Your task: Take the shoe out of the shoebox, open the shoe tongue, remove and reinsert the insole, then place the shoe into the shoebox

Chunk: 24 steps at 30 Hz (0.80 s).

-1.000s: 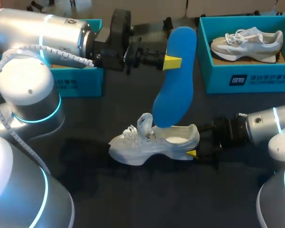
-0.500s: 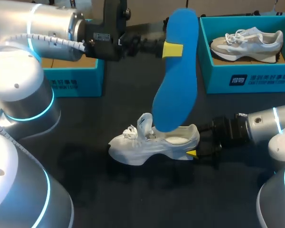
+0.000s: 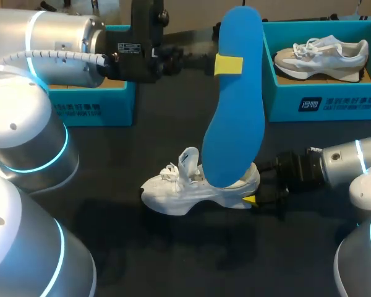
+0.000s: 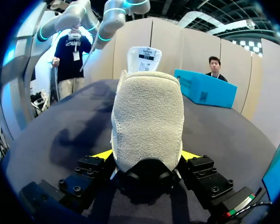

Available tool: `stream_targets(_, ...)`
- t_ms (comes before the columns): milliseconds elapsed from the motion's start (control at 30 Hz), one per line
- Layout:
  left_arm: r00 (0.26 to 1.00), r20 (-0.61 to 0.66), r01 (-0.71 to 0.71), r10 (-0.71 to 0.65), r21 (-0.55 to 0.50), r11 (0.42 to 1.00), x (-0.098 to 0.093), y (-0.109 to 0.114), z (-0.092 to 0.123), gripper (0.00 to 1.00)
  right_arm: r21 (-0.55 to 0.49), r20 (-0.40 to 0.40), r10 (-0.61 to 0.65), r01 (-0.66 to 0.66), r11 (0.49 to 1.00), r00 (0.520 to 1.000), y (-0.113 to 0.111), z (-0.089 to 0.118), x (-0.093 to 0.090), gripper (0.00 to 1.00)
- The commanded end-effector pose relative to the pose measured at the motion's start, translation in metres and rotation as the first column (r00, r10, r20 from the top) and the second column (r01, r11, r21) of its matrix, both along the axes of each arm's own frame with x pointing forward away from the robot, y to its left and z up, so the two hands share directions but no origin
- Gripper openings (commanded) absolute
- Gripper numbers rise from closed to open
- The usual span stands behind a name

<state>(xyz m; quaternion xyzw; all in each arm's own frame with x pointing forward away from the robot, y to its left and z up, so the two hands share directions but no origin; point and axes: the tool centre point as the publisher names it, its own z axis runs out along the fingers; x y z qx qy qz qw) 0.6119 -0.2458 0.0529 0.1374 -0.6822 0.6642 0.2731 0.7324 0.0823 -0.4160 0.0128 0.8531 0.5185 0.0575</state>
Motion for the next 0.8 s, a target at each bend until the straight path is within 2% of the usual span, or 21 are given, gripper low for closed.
stream_targets(33,1.000,-0.011,-0.007,0.007,0.004,1.000,-0.007,0.008,0.006,0.00,-0.005,0.000,-0.002,0.002,1.000,1.000,0.002,0.000,0.000,0.97)
stream_targets(67,1.000,-0.021,-0.010,0.011,0.001,1.000,-0.009,0.009,0.008,0.00,-0.005,0.000,-0.002,0.002,1.000,1.000,0.002,0.000,0.000,1.00)
stream_targets(800,0.994,-0.094,0.047,-0.049,-0.018,0.999,-0.039,0.022,0.024,0.00,-0.005,0.000,-0.002,0.002,1.000,1.000,0.002,0.000,0.000,1.00)
